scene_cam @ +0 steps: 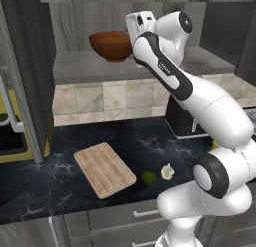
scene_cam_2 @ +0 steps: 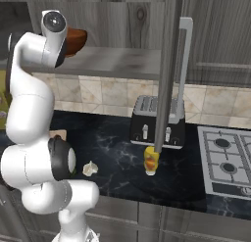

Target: Open the cabinet. Place the bowl and condiment on the counter. Then place the lime and garlic on the cutting board.

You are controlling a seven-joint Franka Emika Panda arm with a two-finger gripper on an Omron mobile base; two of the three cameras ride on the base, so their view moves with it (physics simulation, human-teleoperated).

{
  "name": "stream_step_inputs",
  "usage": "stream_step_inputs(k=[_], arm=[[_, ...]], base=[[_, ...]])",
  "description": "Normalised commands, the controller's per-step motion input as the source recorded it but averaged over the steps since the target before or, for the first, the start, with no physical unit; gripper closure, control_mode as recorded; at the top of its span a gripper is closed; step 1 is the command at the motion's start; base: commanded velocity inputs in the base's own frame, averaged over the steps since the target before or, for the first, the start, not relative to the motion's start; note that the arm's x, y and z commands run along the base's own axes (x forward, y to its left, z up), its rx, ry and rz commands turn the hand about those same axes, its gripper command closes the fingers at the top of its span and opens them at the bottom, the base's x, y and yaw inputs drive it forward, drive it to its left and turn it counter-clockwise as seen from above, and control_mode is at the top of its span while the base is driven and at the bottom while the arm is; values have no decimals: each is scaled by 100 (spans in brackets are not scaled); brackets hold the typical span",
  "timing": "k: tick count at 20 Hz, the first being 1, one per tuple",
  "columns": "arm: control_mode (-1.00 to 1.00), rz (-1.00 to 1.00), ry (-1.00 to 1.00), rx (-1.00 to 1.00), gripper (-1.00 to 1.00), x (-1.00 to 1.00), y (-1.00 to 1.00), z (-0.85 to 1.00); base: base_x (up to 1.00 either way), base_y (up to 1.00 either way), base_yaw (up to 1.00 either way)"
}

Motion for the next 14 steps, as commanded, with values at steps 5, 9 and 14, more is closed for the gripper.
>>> stream_step_inputs(k=[5,9,14], arm=[[-100,0,2,-3,-100,20,14,-4],[-100,0,1,-2,-100,19,11,-3],[-100,0,1,-2,-100,18,12,-3]], base=[[0,0,0],[0,0,0],[0,0,0]])
